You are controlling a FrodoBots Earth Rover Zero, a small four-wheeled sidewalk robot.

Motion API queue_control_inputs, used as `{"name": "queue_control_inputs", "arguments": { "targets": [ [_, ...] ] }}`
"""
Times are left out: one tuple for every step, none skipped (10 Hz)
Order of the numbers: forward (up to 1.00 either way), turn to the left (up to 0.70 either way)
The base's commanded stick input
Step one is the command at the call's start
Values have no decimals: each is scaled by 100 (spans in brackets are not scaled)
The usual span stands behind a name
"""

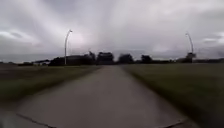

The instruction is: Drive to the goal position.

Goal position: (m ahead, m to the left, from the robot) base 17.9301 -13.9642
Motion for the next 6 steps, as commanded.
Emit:
{"name": "queue_control_inputs", "arguments": {
  "targets": [
    [70,0],
    [70,0],
    [70,0],
    [70,0],
    [70,0],
    [70,0]
  ]
}}
